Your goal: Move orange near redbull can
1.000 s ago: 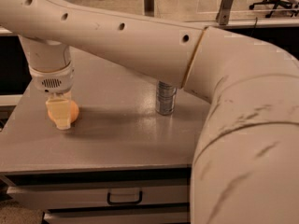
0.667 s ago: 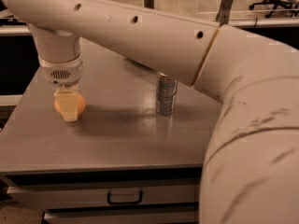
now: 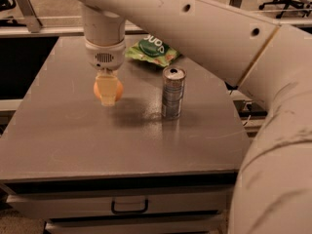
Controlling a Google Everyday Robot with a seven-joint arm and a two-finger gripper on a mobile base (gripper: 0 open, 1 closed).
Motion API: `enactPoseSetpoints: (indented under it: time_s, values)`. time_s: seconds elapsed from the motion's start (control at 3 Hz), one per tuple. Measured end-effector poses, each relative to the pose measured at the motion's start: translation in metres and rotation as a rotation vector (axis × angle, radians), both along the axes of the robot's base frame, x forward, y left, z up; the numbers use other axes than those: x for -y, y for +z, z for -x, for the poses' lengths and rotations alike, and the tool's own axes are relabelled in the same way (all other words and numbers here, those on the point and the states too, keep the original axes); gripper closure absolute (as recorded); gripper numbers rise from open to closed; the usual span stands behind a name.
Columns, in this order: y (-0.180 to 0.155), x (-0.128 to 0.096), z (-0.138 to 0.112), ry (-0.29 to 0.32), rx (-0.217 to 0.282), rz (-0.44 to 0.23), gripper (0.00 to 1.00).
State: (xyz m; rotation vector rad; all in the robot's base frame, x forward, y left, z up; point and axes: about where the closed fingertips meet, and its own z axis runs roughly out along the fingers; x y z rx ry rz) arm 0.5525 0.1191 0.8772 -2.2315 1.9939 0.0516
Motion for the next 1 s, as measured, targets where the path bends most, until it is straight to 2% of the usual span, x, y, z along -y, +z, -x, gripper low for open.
enactPoseSetpoints:
  time_s: [0.33, 0.67, 1.0]
  values:
    - [-0.004, 0.04, -0.017, -0.07, -0.01, 0.012, 1.0]
    - [-0.01, 0.065, -0.019, -0.111, -0.017, 0.022, 1.0]
    - [-0.019, 0.083, -0.016, -0.141, -0.041, 0.038, 0.75]
